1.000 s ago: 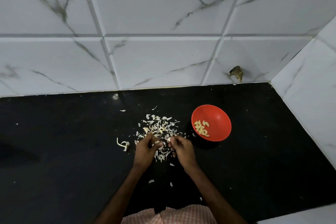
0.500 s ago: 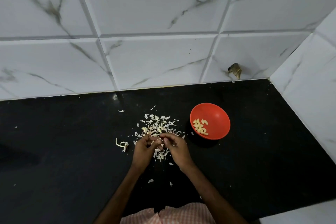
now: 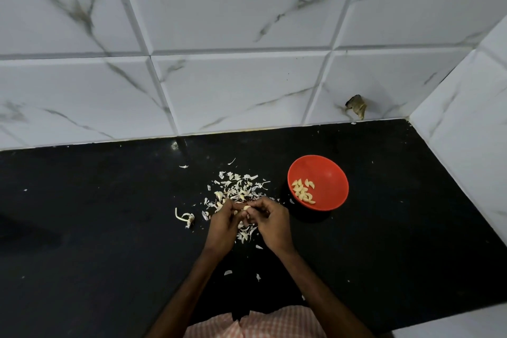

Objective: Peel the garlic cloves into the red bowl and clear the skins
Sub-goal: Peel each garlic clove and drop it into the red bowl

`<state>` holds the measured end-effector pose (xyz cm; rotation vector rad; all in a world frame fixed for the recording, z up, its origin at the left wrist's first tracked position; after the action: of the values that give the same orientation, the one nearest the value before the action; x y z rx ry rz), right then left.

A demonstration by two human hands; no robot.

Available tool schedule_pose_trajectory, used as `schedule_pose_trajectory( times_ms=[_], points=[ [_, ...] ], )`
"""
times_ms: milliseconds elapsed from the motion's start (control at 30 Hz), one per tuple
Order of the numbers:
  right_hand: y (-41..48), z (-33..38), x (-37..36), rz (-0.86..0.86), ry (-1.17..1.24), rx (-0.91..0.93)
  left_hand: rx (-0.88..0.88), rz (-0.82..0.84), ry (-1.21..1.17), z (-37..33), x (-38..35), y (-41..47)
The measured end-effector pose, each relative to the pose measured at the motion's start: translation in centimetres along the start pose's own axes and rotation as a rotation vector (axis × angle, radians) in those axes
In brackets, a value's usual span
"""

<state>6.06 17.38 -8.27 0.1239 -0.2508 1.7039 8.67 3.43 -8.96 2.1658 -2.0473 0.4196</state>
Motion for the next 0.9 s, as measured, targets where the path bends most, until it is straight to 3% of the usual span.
schedule_pose_trajectory(
  times_ms=[100, 400, 533, 633, 767, 900],
  points=[
    [0.2, 0.4, 0.2, 0.045, -0.021, 0.06, 0.008, 0.007, 0.053, -0.1, 0.0, 0.1],
    [0.3, 0.8, 0.7, -0.039, -0.205, 0.178, -0.009, 0.201, 0.206, -1.7, -0.2, -0.6],
    [0.1, 1.3, -0.3, 0.023, 0.021, -0.103, -0.001, 0.05, 0.042, -2.6, -0.7, -0.8],
    [-0.4, 2.0, -1.0, 0.0, 0.123, -0.139, 0.1, -0.094, -0.112, -3.4, -1.3, -0.7],
    [-1.0, 2.8, -1.2, 0.019, -0.17, 0.096, 0.292, -0.164, -0.419, -4.3, -1.5, -0.5],
    [-0.8, 3.7, -0.3, 0.002, -0.828, 0.591, 0.387, -0.041, -0.578, -4.9, -1.2, -0.8]
  ],
)
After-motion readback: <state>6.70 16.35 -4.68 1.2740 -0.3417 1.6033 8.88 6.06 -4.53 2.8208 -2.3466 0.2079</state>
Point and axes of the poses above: each hand's wrist, its own y-axis towards the middle knuckle, its own x-axis out of the back of the hand, z = x × y, the point moved 1 cm from there along y, towards the middle knuckle, and after that the axes turned 3 degrees about z, right-handed, at the moved point
